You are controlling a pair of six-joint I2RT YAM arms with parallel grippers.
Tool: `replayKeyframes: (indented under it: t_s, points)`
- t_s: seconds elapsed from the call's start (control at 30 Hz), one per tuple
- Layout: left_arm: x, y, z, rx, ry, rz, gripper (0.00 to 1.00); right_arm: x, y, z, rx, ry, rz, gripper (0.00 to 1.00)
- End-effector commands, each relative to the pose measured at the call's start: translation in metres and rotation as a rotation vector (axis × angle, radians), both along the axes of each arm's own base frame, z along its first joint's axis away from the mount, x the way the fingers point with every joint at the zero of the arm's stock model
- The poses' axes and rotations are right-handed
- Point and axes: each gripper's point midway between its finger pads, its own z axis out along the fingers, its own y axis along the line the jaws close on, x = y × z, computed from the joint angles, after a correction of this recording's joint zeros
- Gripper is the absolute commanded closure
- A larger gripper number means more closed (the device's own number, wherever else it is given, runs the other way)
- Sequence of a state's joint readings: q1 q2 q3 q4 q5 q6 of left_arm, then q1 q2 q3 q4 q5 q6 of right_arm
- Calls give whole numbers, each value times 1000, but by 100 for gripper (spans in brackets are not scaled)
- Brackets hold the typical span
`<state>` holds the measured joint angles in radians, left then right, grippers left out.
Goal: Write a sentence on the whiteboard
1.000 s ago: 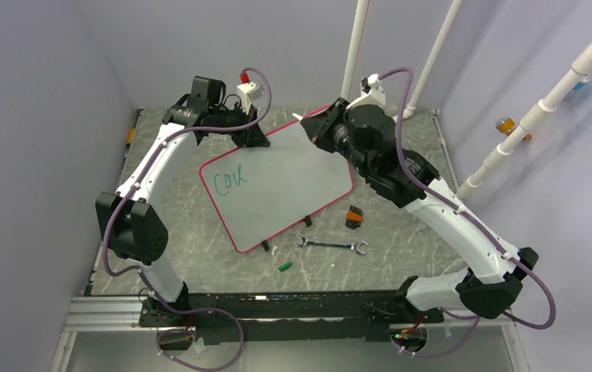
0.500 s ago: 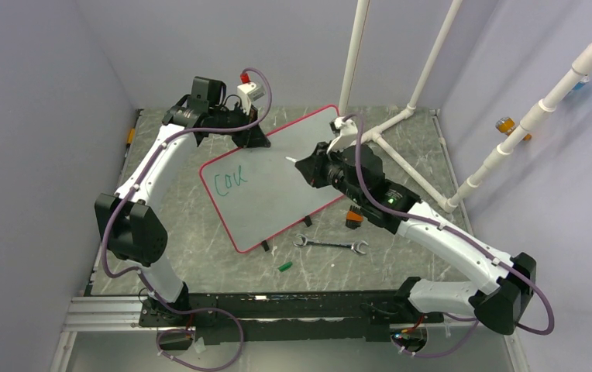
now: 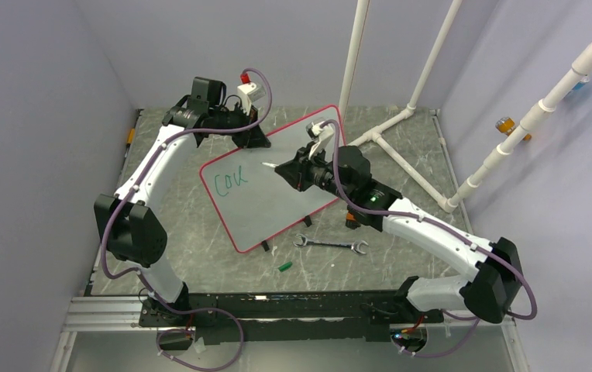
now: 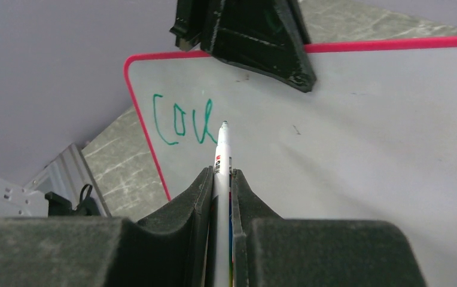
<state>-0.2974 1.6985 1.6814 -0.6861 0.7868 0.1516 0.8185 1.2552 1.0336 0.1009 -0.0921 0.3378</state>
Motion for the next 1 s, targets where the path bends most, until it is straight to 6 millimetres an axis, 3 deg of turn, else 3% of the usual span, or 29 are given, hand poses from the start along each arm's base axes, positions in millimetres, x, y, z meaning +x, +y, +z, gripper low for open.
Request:
replayKeyframes:
  t_s: [0.0, 0.43, 0.97]
  points:
    - [9, 6, -12, 98, -92, 16, 100, -6, 18, 23, 80, -87, 109, 100]
    - [6, 5, -6, 82, -101, 10, 100, 5, 42, 10, 90, -60, 152, 100]
    - [5, 5, -5, 80, -103, 8, 100, 22, 49, 5, 98, -57, 106, 100]
